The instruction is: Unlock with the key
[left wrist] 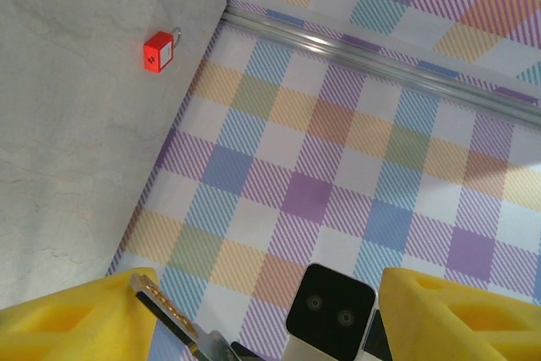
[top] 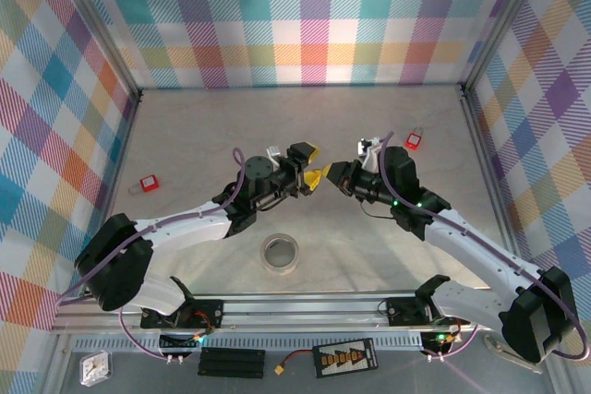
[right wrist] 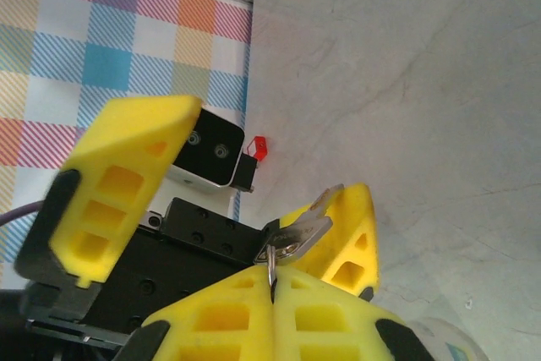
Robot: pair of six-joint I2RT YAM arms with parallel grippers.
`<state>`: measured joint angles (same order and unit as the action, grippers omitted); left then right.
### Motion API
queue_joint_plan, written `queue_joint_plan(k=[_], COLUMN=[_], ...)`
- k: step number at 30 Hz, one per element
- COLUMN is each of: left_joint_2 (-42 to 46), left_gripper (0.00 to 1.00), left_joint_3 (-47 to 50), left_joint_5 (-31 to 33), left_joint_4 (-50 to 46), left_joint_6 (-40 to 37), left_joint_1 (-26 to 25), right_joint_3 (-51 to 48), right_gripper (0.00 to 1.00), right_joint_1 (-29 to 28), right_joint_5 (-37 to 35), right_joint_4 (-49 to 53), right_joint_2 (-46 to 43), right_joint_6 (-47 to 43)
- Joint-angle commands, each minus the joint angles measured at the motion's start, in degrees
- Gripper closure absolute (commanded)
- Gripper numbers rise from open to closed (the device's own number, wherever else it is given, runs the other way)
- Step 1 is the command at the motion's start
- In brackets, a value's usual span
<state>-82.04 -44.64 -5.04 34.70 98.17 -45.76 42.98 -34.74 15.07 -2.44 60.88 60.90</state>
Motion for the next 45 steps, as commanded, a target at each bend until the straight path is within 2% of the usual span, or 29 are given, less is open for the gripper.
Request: queue_joint_plan(k=[1, 5, 16, 25, 45], left_joint_2=[-0.31, 0.42, -0.04, 0.48, 2.21], left_gripper=[0.26, 0.29, 0.57, 0.73, 0.87], left_joint_3=[-1.78, -0.81, -0.35, 0.54, 1.14], left_joint_5=[-1.07, -0.33, -0.64, -0.57, -0.22], left_joint_4=[2.24, 2.54, 3.53, 2.77, -1.29], left_joint_6=[1.37, 1.81, 1.60, 0.80, -1.98], left_joint_1=[-0.83, -0.89, -0.15, 0.34, 1.48], right_joint_3=[1.92, 3.24, -0.14, 0.55, 2.63], right_gripper=[1.00, 1.00, 1.00, 1.00, 1.00], right_joint_1=[-0.33, -0.33, -0.33, -0.33, -0.24], right_joint_5=[-0.96, 1.10, 2.15, 2.73, 2.86], right_joint_4=[-0.32, -1.17, -2.22, -1.37, 3.07], right_joint_2=[-0.88, 0.42, -1.88, -1.83, -2.20], right_joint_6=[-2.06, -2.48, -2.34, -3.98, -8.69])
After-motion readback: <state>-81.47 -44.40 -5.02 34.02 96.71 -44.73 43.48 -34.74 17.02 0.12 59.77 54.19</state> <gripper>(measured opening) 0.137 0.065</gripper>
